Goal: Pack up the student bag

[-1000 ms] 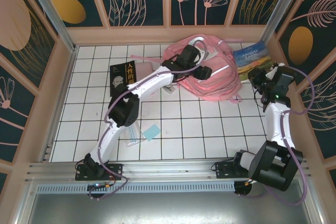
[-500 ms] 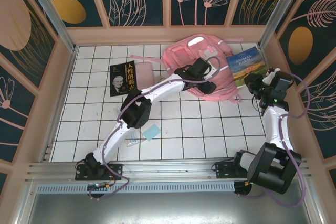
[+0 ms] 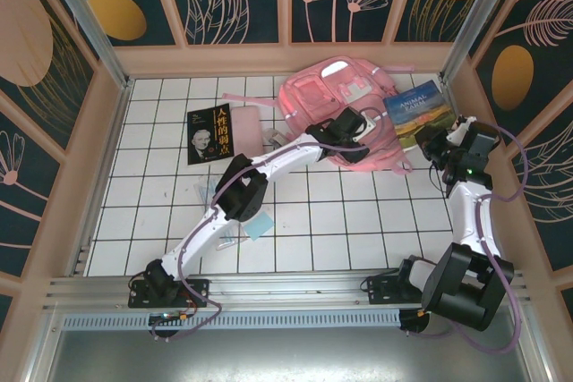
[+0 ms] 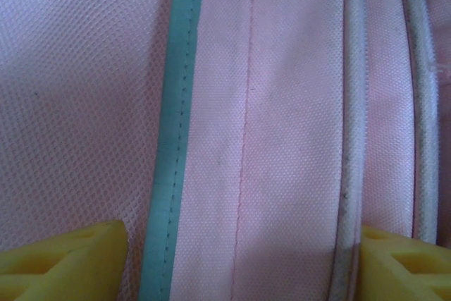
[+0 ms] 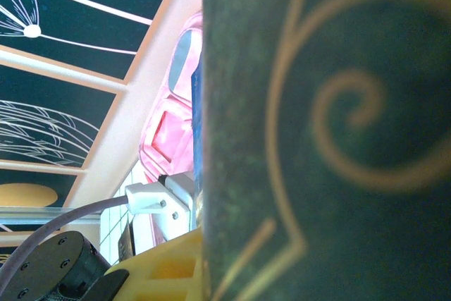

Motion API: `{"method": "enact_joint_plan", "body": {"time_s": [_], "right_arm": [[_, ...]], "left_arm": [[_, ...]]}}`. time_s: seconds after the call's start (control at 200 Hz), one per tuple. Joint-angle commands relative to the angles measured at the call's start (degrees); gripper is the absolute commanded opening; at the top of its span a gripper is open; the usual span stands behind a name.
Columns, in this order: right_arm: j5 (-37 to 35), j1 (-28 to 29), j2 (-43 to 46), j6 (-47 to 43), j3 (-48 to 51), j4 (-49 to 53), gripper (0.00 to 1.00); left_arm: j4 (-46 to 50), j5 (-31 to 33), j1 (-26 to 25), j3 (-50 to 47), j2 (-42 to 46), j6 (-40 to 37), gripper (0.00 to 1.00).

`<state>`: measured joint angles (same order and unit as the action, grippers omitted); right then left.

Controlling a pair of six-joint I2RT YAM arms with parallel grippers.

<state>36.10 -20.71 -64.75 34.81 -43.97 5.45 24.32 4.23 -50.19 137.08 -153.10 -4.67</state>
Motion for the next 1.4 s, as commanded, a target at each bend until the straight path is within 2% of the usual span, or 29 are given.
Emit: {"method": "enact_joint_plan", "body": {"time_s": [0.0, 0.07, 0.165, 0.195, 0.23, 0.36, 0.575, 0.745, 0.871, 1.026, 1.121, 1.181, 1.286, 1.396], "right_arm": [[1.34, -0.41, 2.18, -0.99, -1.42, -2.45, 0.0], [1.36, -0.38, 2.41, -0.64, -1.63, -2.68, 0.0], [1.34, -0.39, 2.64, -0.51, -2.11, -2.49, 0.0], [1.35, -0.41, 2.81, -0.53, -2.23, -2.38, 0.0], [1.34, -0.41, 2.91, -0.57, -2.49, -2.08, 0.0], [0.72, -0.55, 3.9, -0.87, -3.62, -0.51, 0.0], [-2.35, -3.12, 7.41, 0.01, -5.2, 1.02, 0.0], [-5.27, -4.58, 10.47, 1.31, -3.79, 0.81, 0.0], [-4.95, -5.04, 11.09, 1.43, -2.57, 1.72, 0.0], [-0.67, -5.04, 11.47, 1.01, -0.02, 1.11, 0.0], [1.17, -5.0, 12.05, 1.17, 0.89, 0.89, 0.0], [1.83, -4.88, 12.48, 1.23, 0.73, 1.32, 0.0], [3.03, -4.32, 13.34, 1.19, -0.05, 2.61, 0.0], [3.5, -2.81, 14.73, 2.15, 0.23, 3.56, 0.0]], "left_arm": [[6.84, 3.03, 1.5, -1.41, -5.28, -3.21, 0.66], [7.76, 3.08, 1.61, -2.83, -5.11, -2.74, 0.42], [6.15, 0.65, 1.79, -5.87, -3.05, -1.77, 0.25], [5.38, -0.64, 1.85, -6.51, -2.29, -0.97, 0.16], [4.25, -1.98, 2.03, -7.31, -1.11, 0.24, 0.0], [-3.29, -8.38, 3.58, -12.03, 5.91, 7.41, 0.0], [-16.28, -20.93, 9.32, -19.41, 18.52, 21.58, 0.0], [-21.48, -32.01, 13.65, -17.69, 20.38, 32.03, 0.0], [-24.96, -37.91, 15.97, -14.17, 19.37, 39.81, 0.0], [-26.98, -40.75, 17.59, -9.98, 18.34, 45.31, 0.0], [-23.87, -38.92, 17.21, -8.06, 18.01, 41.98, 0.0], [-24.33, -39.02, 17.64, -9.35, 18.39, 42.55, 0.0], [-34.38, -42.02, 18.85, -14.18, 19.0, 51.73, 0.0], [-38.85, -47.32, 19.09, -10.11, 15.4, 59.07, 0.0]]}}
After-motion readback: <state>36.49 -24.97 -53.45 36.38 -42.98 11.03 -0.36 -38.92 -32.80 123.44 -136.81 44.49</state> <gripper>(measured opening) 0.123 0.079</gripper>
